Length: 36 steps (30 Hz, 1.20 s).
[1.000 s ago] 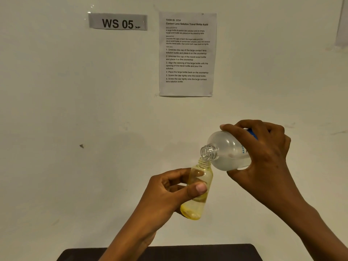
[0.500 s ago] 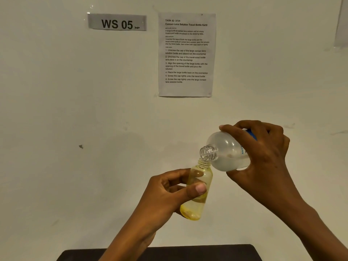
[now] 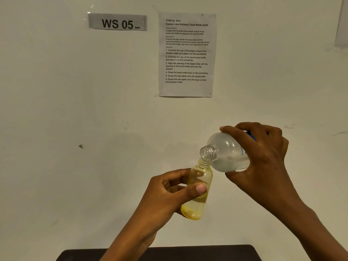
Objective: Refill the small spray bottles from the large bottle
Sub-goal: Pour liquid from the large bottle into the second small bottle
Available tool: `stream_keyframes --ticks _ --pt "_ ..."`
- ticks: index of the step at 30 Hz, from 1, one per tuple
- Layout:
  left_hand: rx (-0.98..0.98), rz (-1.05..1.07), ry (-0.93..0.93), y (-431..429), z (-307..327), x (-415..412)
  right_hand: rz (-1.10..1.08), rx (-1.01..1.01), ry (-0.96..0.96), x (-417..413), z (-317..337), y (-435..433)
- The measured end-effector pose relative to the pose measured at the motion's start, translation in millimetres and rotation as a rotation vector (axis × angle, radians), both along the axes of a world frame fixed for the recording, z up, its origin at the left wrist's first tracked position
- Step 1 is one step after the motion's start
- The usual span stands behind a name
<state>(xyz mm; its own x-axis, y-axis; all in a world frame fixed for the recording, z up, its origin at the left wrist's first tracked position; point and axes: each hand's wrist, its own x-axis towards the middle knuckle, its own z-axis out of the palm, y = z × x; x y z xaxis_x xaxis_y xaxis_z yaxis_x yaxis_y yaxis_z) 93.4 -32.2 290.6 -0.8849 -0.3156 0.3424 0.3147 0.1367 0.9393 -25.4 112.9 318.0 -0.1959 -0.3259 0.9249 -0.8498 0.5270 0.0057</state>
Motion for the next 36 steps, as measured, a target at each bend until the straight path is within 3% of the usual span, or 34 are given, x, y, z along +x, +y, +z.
stream_keyframes --ticks 36 --pt "0.057 0.017 0.019 -4.3 -3.9 -7.0 0.076 -0.011 -0.101 -8.3 -5.1 1.6"
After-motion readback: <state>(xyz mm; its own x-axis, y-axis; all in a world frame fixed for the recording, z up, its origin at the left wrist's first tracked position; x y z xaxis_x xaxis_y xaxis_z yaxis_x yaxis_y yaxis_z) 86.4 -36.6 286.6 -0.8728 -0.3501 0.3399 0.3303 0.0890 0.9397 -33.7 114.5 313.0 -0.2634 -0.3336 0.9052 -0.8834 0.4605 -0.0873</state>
